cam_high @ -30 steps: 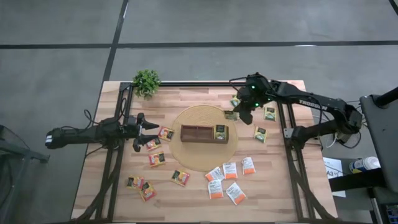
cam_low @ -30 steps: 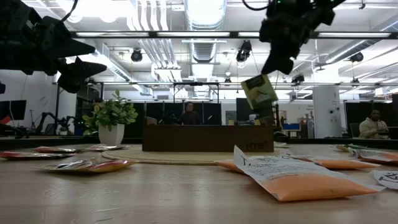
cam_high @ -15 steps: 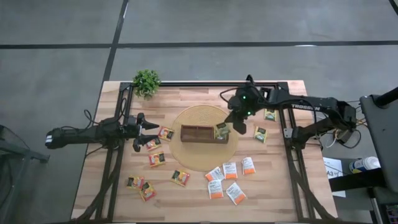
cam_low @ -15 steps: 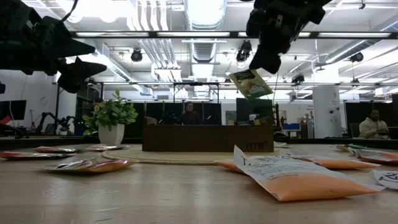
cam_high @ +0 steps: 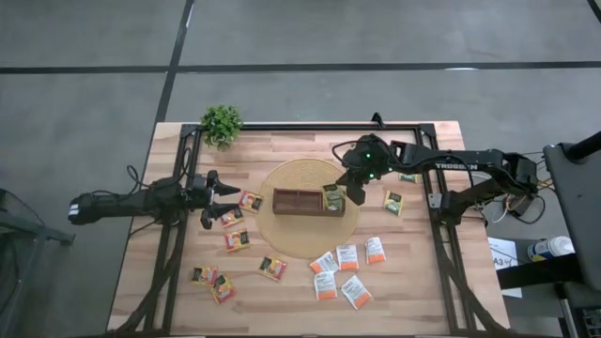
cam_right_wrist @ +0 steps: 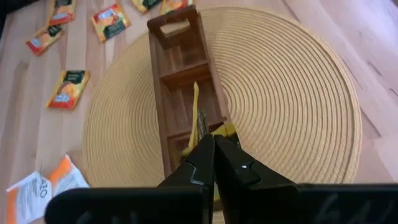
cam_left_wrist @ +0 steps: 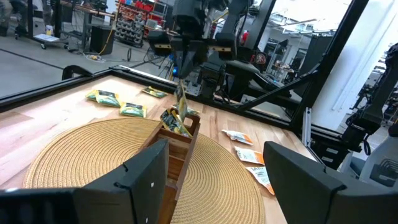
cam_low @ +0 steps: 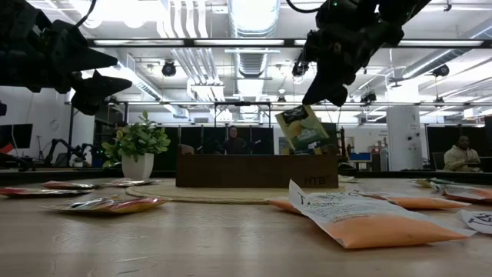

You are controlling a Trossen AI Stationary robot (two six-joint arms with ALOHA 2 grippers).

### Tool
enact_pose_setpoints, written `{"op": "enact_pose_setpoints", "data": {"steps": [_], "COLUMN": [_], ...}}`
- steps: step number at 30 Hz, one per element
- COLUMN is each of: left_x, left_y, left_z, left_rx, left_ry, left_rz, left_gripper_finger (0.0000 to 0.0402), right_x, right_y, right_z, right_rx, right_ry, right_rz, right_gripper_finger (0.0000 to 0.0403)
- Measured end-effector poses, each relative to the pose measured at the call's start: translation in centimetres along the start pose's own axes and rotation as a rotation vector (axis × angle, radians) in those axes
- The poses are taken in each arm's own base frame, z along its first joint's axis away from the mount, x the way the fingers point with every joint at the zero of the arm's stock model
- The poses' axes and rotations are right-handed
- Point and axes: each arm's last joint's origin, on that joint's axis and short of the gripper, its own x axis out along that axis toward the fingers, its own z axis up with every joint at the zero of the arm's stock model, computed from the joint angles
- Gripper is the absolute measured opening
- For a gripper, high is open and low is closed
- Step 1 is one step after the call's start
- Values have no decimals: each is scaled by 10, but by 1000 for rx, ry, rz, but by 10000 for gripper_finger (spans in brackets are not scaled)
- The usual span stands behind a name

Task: Pick & Place Tea
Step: Put the yellow tea bag into the right section of the wooden organizer

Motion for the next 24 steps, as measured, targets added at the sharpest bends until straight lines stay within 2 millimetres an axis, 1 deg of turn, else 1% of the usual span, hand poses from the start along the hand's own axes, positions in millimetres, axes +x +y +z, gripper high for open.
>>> {"op": "enact_pose_setpoints", "data": {"steps": [4,11,19,24], "left_x": [0,0,0,0], "left_y": [0,0,0,0], "left_z": [0,0,0,0], "left_rx": [0,0,0,0], "left_ry": [0,0,0,0], "left_rz": [0,0,0,0], "left_gripper_finger": [257,257,257,257], "right_x": [5,10,11,11], "right_y": [-2,-5,-7,-7], "right_z": [-6,-17,-14,-14], "right_rx": [27,54,48,53], "right_ry": [-29,-1,-60,-64], "right_rz": [2,-29,-83,-91], "right_gripper_finger": [8,8,8,8]}}
